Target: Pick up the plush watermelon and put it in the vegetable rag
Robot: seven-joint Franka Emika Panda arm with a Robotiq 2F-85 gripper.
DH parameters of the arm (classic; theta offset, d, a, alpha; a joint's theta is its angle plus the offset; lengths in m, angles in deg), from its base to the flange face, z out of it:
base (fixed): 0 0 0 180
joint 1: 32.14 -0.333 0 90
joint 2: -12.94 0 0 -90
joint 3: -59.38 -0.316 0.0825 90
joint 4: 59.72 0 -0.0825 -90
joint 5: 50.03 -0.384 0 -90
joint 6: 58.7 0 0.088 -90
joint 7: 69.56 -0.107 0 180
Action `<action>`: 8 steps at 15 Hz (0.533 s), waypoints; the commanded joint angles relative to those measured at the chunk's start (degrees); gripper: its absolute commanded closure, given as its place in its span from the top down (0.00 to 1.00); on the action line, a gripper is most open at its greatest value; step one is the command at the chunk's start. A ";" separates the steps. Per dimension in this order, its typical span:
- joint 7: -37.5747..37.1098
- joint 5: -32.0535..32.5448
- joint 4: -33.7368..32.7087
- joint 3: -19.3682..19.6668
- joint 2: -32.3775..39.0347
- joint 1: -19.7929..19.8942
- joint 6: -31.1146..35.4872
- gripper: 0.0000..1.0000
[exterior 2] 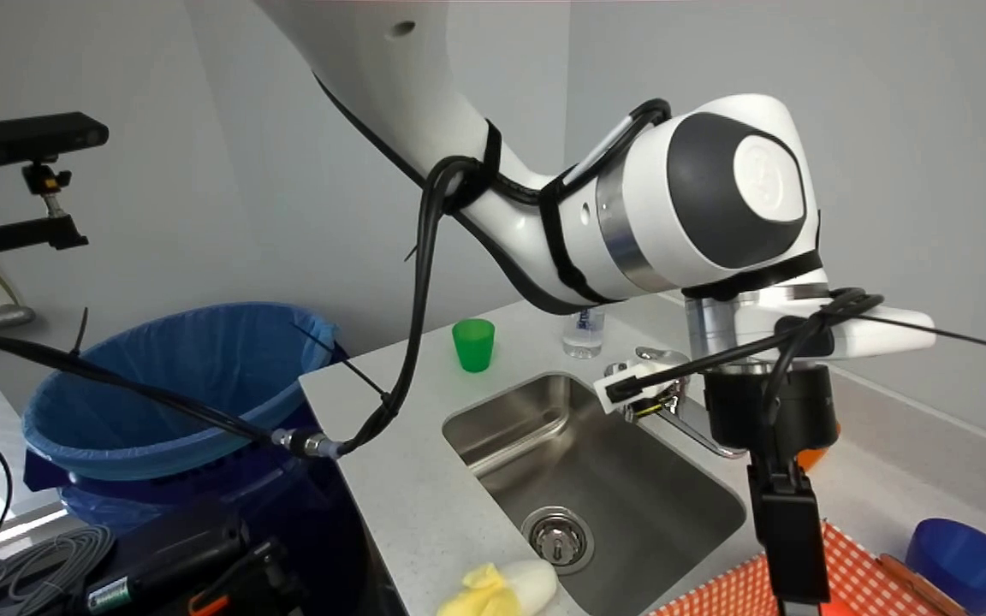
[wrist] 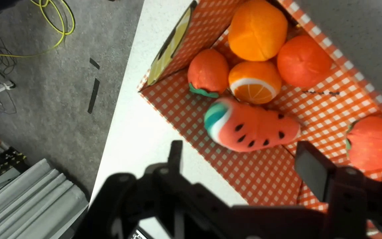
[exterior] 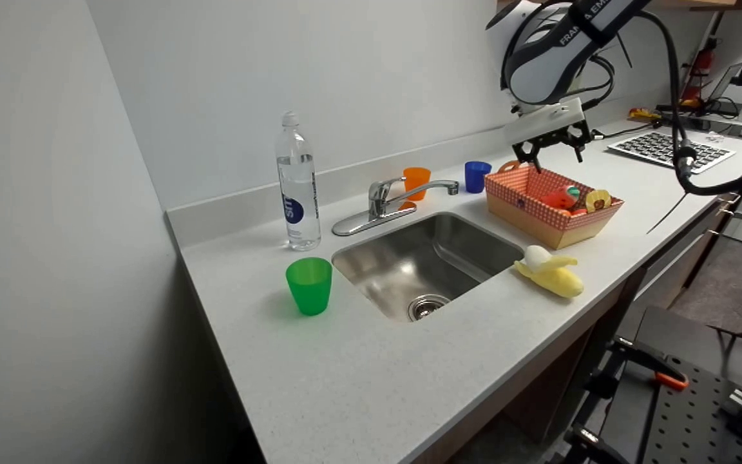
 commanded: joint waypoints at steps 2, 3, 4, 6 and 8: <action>0.57 -1.01 -0.37 -0.98 -2.11 -1.19 -1.27 1.00; 1.07 -1.94 -0.78 -1.28 -2.13 -1.29 -2.57 1.00; 1.91 -3.42 -1.30 -1.60 -1.91 -1.22 -3.93 1.00; 0.32 -1.70 -0.32 -1.23 -1.31 -1.14 -1.54 1.00; 0.44 -2.21 -0.47 -1.36 -1.33 -1.19 -1.95 1.00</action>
